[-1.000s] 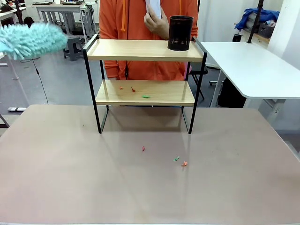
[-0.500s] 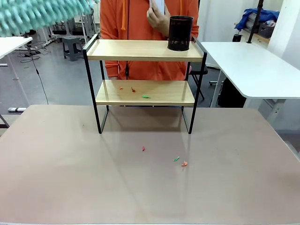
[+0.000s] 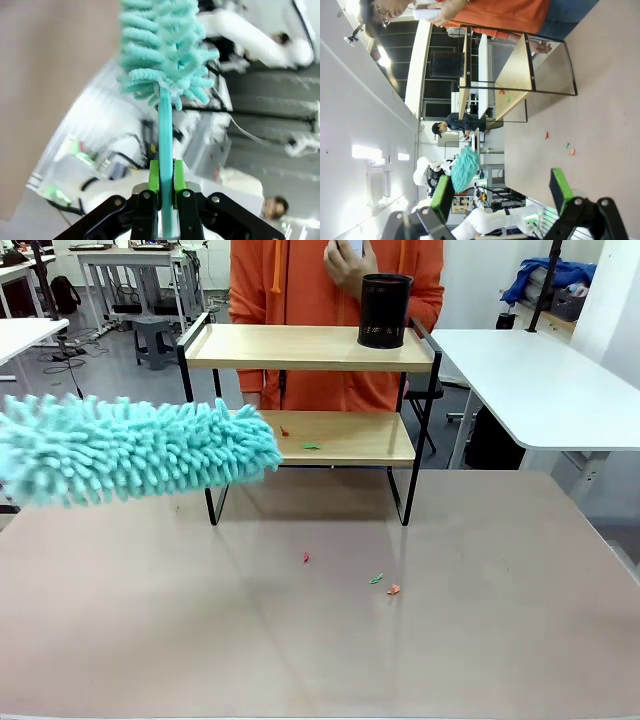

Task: Clean the shelf.
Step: Clean the remaining tier of the Shelf with the Duster once objects are removed.

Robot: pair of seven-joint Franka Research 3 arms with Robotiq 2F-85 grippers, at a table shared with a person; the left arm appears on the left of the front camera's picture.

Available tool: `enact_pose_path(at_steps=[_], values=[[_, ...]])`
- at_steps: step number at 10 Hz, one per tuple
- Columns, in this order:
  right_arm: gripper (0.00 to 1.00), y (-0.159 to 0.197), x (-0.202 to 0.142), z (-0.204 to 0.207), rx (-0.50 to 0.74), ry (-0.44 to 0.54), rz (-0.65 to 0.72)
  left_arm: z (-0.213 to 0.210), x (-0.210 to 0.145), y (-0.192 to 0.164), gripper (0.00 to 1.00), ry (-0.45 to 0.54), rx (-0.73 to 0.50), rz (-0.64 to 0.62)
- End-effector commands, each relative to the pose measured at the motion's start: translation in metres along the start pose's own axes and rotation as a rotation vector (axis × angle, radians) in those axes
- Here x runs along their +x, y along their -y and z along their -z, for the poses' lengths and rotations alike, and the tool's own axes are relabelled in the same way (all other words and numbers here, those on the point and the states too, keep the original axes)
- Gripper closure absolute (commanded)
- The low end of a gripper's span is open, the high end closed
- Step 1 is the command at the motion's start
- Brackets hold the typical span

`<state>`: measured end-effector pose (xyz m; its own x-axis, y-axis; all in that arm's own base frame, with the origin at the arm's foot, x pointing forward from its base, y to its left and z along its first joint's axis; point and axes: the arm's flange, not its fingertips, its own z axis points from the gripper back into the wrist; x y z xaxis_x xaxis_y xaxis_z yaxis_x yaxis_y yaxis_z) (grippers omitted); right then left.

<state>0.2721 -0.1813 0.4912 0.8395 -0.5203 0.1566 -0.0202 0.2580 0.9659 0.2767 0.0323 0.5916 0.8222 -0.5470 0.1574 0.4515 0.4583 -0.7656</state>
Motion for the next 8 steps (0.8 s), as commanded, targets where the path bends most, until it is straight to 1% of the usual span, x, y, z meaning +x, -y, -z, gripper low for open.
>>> enact_pose_path(at_steps=[1,2,3,4,5,6,8], values=[[0.00,-0.001,0.002,0.001,0.019,0.011,-0.025,0.002,-0.005,0.012,0.88,-0.089,-0.104,0.049],[0.00,-0.001,0.002,0.001,0.019,0.011,-0.025,0.002,-0.005,0.012,0.88,-0.089,-0.104,0.049],[0.00,-0.001,0.002,0.001,0.019,0.011,-0.025,0.000,-0.003,-0.001,0.88,0.009,0.008,-0.008],[0.00,-0.001,0.002,0.001,0.019,0.011,-0.025,0.007,-0.002,-0.004,0.88,0.044,-0.011,-0.028],[0.00,-0.001,0.002,0.001,0.019,0.011,-0.025,0.021,0.011,-0.006,0.88,0.036,0.009,-0.061],[0.00,-0.001,0.002,0.001,0.019,0.011,-0.025,0.034,0.026,-0.005,0.88,0.034,0.032,-0.068],[0.00,-0.001,0.002,0.001,0.019,0.011,-0.025,0.055,0.054,0.005,0.88,0.140,0.078,-0.053]])
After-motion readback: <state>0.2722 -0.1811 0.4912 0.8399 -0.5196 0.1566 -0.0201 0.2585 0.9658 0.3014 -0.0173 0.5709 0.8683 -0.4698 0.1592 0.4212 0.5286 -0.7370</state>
